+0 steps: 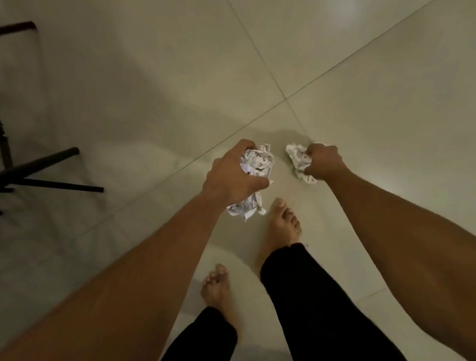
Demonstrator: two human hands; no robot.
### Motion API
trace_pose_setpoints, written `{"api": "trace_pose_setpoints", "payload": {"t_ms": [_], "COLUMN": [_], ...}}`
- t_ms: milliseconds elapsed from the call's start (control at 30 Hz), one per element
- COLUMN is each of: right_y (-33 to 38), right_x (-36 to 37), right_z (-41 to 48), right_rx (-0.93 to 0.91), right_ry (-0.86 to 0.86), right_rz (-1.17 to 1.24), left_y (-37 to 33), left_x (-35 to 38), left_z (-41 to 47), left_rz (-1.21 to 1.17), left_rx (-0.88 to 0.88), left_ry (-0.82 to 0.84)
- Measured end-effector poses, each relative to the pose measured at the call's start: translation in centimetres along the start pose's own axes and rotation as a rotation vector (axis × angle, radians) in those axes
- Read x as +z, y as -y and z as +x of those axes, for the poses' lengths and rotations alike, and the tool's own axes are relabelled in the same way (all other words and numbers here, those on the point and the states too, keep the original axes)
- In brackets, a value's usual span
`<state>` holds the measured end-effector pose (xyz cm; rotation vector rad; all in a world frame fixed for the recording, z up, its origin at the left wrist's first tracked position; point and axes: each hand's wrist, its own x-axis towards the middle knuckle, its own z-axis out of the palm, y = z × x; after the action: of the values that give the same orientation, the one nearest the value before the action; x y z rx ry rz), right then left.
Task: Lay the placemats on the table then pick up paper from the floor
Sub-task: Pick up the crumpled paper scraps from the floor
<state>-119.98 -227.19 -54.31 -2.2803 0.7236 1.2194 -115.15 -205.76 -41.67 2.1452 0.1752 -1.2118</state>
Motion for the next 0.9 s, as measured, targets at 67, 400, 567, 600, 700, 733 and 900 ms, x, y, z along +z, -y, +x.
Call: {"api": "trace_pose_setpoints", "payload": {"t_ms": [67, 400, 567, 600, 700, 733, 900], "right_y": [0.7, 11.9, 21.1, 23.0, 29.6, 31.9, 41.4], "right_x": [-0.4, -19.0, -30.3, -32.1, -36.9, -38.2, -44.5], "right_z": [-1.7, -23.6, -24.7, -24.7, -24.7, -24.6, -22.7], "right_rx": [0.036, -0.482, -0.497, -0.535, -0.649, -0.644, -0.499], "right_ry": [-0.009, 0.168, 0.279, 0.286, 0.159, 0.072, -0.169], "right_rz": [0.092, 0.397, 0.527, 0.531, 0.319, 0.186, -0.096], "left_y": [-0.2, -12.6, -19.6, -20.3, -22.2, -22.5, -25.7], "left_x": [-0.2, -10.7, -18.8, -20.5, -25.7, -27.4, -37.8], "left_z": [-0.5, -11.6, -11.9, -11.5, -9.4, -8.6, -4.6], "left_rz": [-0.02, 0.027, -0.143, -0.179, -0.295, -0.317, -0.327], "left_rx": [-0.035, -0.076, 0.048, 0.06, 0.031, 0.0, -0.116], "left_ry": [0.003, 0.03, -0.172, -0.203, -0.291, -0.33, -0.419]}}
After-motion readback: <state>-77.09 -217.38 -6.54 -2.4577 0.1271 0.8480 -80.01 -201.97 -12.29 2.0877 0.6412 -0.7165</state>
